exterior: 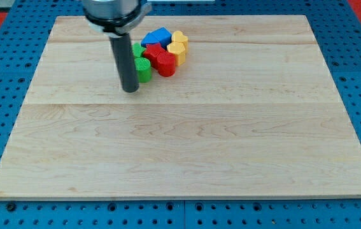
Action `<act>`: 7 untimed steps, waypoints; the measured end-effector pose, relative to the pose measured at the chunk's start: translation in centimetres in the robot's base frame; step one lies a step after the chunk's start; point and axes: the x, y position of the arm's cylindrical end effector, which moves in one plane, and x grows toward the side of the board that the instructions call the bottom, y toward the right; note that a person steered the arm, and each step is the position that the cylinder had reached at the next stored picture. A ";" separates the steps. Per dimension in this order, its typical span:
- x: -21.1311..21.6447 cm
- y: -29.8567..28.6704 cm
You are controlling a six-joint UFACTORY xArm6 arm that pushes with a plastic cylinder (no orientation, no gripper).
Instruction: Push the green blocks into a group of blocks
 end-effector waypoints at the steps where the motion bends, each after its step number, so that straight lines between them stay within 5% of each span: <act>1: -0.8 1.8; 3: -0.8 3.5; 5: -0.5 -2.7; 7: -2.6 2.1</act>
